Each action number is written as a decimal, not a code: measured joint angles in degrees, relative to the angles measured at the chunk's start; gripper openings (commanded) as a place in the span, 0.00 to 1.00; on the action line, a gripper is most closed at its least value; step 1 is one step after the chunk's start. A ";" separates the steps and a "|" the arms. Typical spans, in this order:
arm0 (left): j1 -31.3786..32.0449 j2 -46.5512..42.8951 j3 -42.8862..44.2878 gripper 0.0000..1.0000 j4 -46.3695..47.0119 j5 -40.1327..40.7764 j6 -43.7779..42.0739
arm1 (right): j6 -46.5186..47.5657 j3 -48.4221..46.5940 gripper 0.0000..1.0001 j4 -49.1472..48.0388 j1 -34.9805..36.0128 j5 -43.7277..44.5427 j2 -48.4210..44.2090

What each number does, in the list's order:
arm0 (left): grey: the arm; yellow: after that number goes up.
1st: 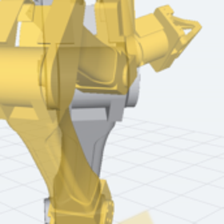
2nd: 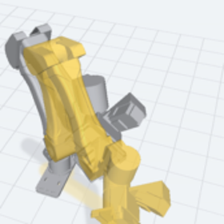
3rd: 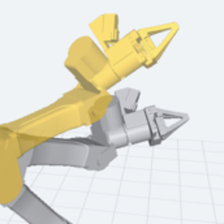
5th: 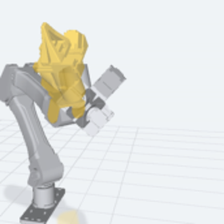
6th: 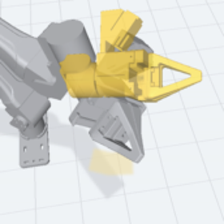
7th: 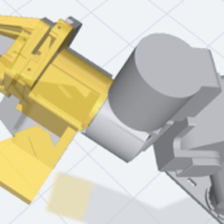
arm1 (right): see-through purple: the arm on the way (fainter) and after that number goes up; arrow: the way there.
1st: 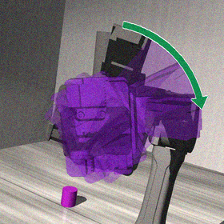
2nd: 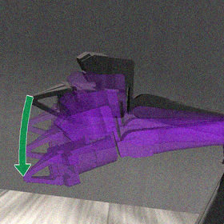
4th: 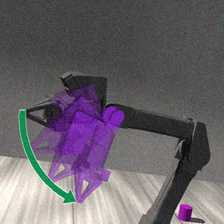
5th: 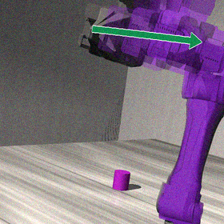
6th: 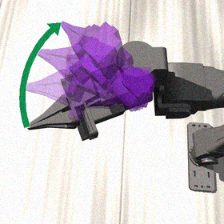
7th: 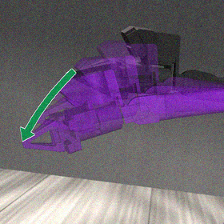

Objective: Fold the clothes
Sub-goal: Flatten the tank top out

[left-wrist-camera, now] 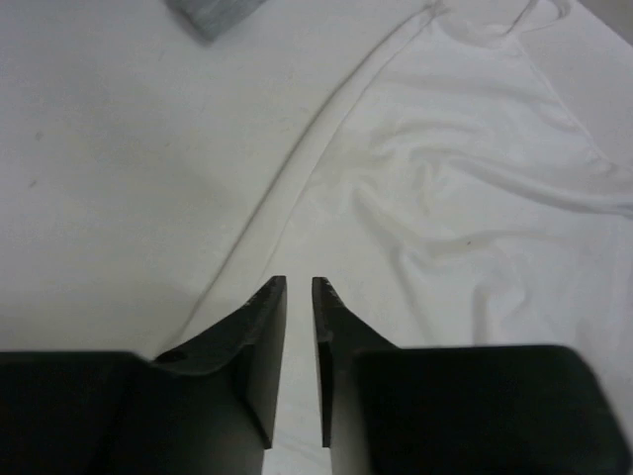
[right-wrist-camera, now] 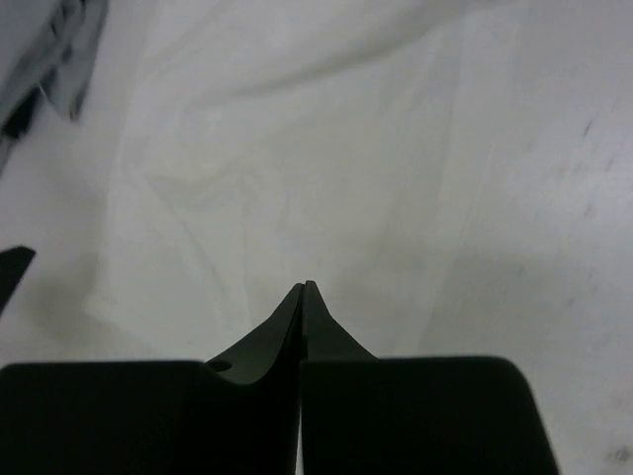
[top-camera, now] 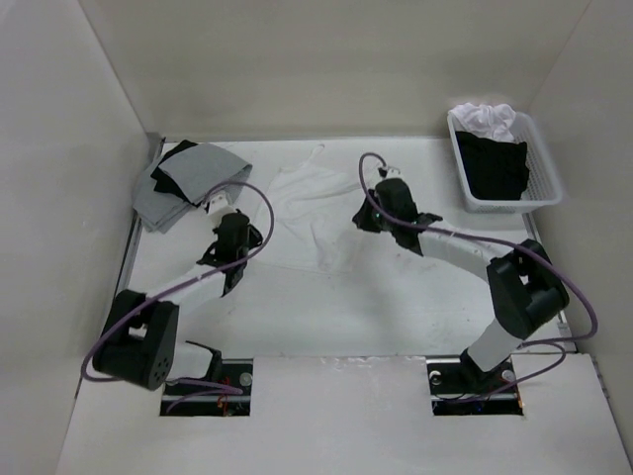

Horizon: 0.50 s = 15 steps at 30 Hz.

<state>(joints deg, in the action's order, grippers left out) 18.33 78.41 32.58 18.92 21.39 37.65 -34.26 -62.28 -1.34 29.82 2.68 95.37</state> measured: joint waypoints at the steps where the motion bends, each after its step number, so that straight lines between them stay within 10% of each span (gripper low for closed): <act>1: 0.20 -2.29 -2.27 0.25 -0.68 0.44 0.57 | -0.72 3.56 0.03 -0.61 1.53 0.00 -1.42; 15: 0.98 -3.72 -8.33 0.29 -3.56 -0.44 1.11 | -6.10 29.53 0.23 -8.04 10.43 3.50 -17.77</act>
<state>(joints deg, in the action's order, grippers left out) 19.31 74.70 24.25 15.35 20.95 38.76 -40.36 -32.75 -9.39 40.25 6.17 77.60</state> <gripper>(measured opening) 0.304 0.214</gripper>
